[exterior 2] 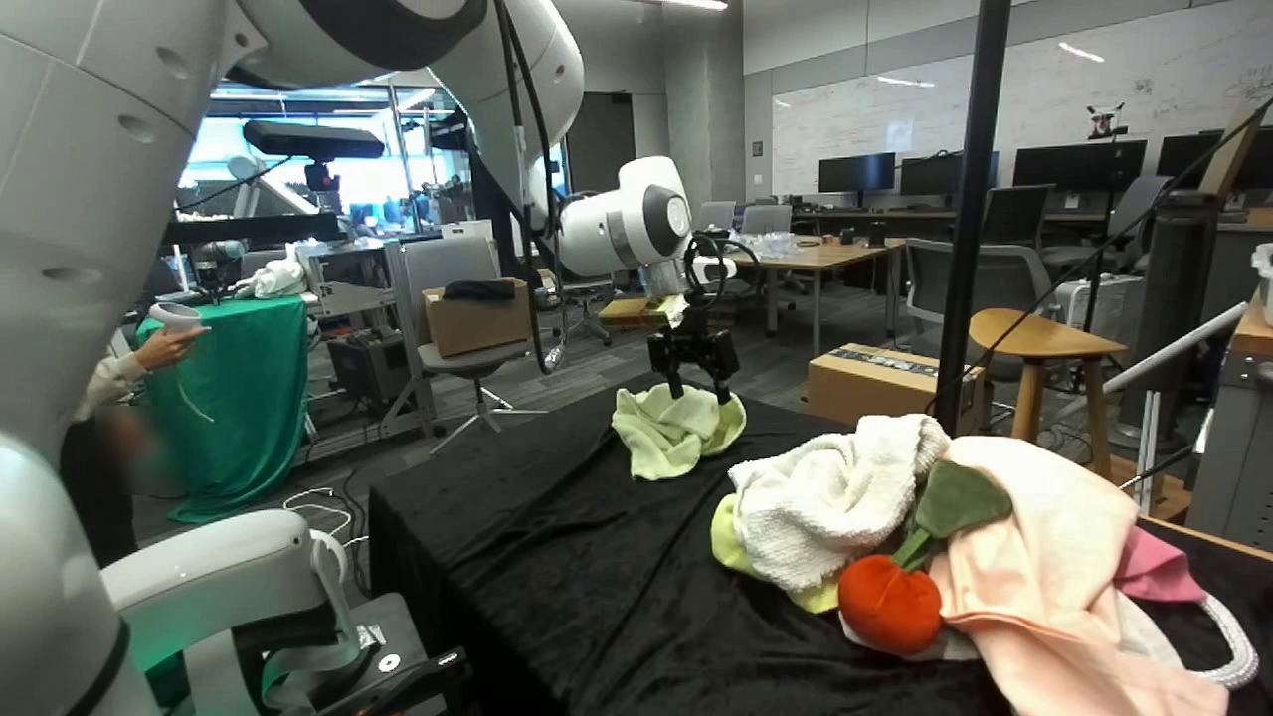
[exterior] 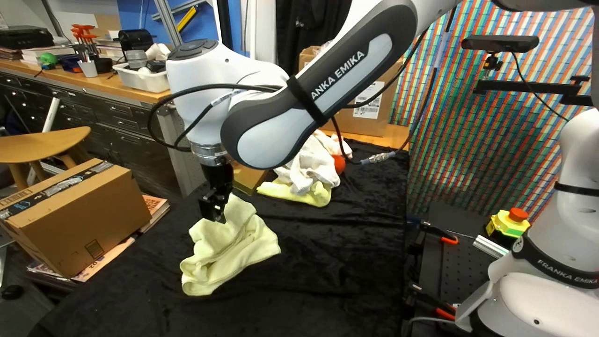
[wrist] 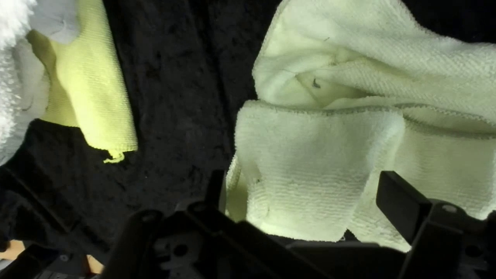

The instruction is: Pile up all the objects on the table

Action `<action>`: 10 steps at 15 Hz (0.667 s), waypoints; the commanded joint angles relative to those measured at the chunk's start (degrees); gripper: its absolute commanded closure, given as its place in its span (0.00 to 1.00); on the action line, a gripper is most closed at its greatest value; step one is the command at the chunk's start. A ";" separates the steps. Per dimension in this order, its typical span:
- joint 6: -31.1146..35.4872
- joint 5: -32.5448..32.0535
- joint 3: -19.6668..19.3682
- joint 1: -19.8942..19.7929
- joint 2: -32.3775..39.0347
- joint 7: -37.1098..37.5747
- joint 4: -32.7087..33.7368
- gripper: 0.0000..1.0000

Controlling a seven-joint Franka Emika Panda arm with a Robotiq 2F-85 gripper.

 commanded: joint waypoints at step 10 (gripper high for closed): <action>-0.11 4.88 -2.55 0.25 7.41 -3.00 6.94 0.00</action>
